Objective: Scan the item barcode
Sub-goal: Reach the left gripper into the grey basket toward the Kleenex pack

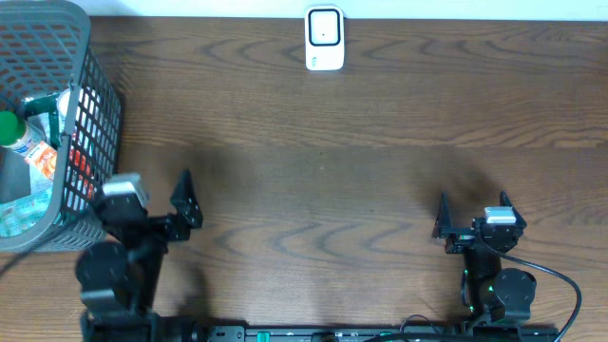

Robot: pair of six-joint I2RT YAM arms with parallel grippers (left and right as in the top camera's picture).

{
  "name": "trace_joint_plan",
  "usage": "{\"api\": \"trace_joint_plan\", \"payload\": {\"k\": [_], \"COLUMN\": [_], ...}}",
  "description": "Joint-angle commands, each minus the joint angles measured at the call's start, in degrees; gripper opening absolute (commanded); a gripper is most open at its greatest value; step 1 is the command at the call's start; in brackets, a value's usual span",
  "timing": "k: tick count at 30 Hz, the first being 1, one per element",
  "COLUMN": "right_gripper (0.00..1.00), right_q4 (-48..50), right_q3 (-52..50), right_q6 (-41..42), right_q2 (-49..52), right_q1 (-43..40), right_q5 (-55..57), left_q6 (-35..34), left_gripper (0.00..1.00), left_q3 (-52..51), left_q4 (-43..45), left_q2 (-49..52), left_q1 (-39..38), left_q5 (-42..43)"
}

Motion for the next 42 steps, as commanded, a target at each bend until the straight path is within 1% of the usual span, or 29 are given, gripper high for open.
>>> {"api": "trace_joint_plan", "payload": {"k": [1, 5, 8, 12, 18, 21, 24, 26, 29, 35, 38, 39, 40, 41, 42], "right_gripper": [0.99, 0.99, 0.99, 0.99, 0.99, 0.99, 0.99, 0.99, 0.99, 0.99, 0.99, 0.99, 0.99, 0.99, 0.99], "right_q4": [-0.24, -0.24, -0.24, -0.24, -0.24, -0.24, -0.24, -0.24, -0.24, -0.24, -0.24, -0.24, -0.24, -0.24, -0.24], "right_q3": [-0.07, -0.07, -0.07, -0.07, -0.07, -0.07, -0.07, -0.07, -0.07, -0.07, -0.07, -0.07, -0.07, -0.07, -0.07], "right_q6": [-0.26, -0.26, -0.26, -0.26, -0.26, -0.26, -0.26, -0.26, -0.26, -0.26, -0.26, -0.26, -0.26, -0.26, -0.26], "right_q2": [-0.2, -0.2, -0.2, -0.2, -0.2, -0.2, -0.2, -0.2, -0.2, -0.2, -0.2, -0.2, -0.2, -0.2, -0.2], "right_q1": [-0.5, -0.5, -0.5, -0.5, -0.5, -0.5, -0.5, -0.5, -0.5, -0.5, -0.5, -0.5, -0.5, -0.5, -0.5], "right_q5": [-0.24, -0.24, -0.24, -0.24, -0.24, -0.24, -0.24, -0.24, -0.24, -0.24, -0.24, -0.24, -0.24, -0.24, -0.24], "left_q6": [0.09, 0.35, 1.68, 4.74, 9.97, 10.51, 10.78, 13.27, 19.54, 19.89, 19.71, 18.86, 16.11, 13.57, 10.75], "left_gripper": [0.89, 0.89, 0.89, 0.89, 0.89, 0.89, 0.89, 0.89, 0.89, 0.89, 0.89, 0.89, 0.89, 0.87, 0.78], "left_q3": [9.05, 19.93, 28.7, 43.82, 69.99, 82.9, 93.29, 97.55, 98.44, 98.44, 98.44, 98.44, 98.44, 98.44, 98.44], "left_q4": [-3.28, -10.54, -18.05, -30.53, -52.46, -62.51, -69.33, -69.72, -65.66, -60.15, -57.07, -56.0, -54.69, -53.83, -53.35], "left_q2": [6.75, 14.64, 20.09, 28.83, 43.71, 51.36, 57.86, 60.72, 62.1, 62.75, 62.29, 62.31, 62.47, 62.69, 62.95], "left_q1": [0.09, 0.09, 0.09, 0.09, 0.09, 0.09, 0.37, 0.9, 1.01, 1.01, 1.01, 1.03, 1.07, 1.11, 1.36], "left_q5": [4.04, 6.14, 6.16, 6.19, 5.6, 1.95, -2.82, -3.63, -3.85, -3.85, -4.04, -4.61, -6.8, -9.38, -11.98]}}
